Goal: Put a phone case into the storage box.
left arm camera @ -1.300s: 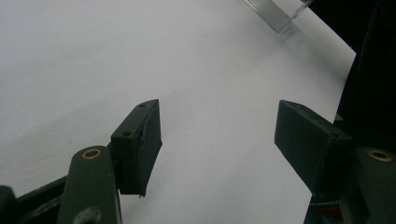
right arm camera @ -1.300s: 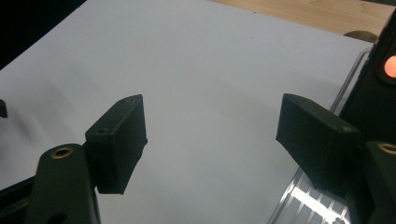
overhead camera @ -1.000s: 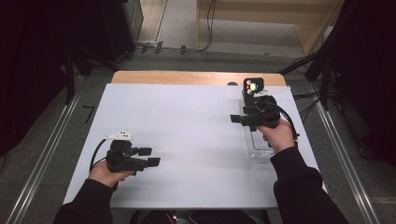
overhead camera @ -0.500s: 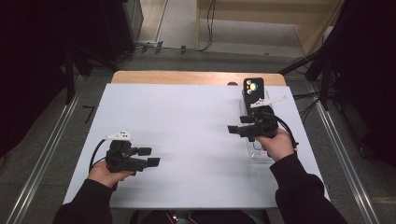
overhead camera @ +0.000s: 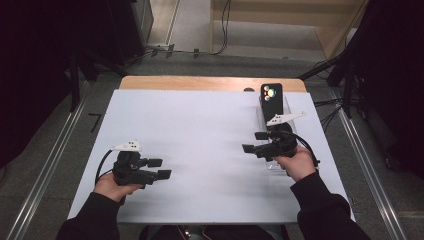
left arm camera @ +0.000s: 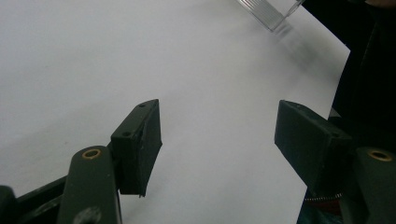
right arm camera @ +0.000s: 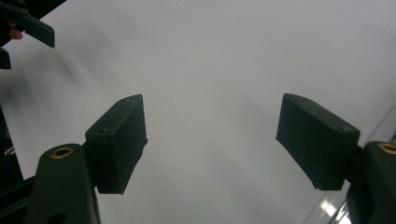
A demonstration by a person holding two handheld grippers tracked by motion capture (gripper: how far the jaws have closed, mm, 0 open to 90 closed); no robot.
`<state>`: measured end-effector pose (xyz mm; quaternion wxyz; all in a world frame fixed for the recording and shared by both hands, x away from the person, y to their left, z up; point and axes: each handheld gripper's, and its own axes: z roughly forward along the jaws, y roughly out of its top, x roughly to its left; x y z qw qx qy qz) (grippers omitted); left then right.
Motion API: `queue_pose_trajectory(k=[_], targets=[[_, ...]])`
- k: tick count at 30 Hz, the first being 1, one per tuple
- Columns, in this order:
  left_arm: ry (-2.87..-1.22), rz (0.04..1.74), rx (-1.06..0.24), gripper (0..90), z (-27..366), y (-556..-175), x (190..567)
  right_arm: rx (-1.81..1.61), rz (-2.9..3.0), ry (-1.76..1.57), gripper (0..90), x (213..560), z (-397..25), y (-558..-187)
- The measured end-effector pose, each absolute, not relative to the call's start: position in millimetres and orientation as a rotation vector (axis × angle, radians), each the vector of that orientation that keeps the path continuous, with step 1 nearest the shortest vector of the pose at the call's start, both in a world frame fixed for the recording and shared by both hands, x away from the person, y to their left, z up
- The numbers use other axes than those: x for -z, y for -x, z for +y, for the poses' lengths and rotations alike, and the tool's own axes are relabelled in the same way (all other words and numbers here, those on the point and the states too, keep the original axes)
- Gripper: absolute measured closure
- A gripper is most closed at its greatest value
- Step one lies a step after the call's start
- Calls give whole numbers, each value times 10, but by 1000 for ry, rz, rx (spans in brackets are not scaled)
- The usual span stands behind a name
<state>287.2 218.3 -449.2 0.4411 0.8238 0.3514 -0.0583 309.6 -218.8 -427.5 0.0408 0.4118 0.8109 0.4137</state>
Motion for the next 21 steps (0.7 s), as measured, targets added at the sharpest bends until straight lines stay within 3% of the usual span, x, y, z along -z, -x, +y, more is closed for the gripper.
queue_pose_trajectory(k=[21], targets=[[-2045, 867, 152, 321, 2191, -2836, 4507, -1298, 2539, -1212, 222, 4354, -2215, -2774]])
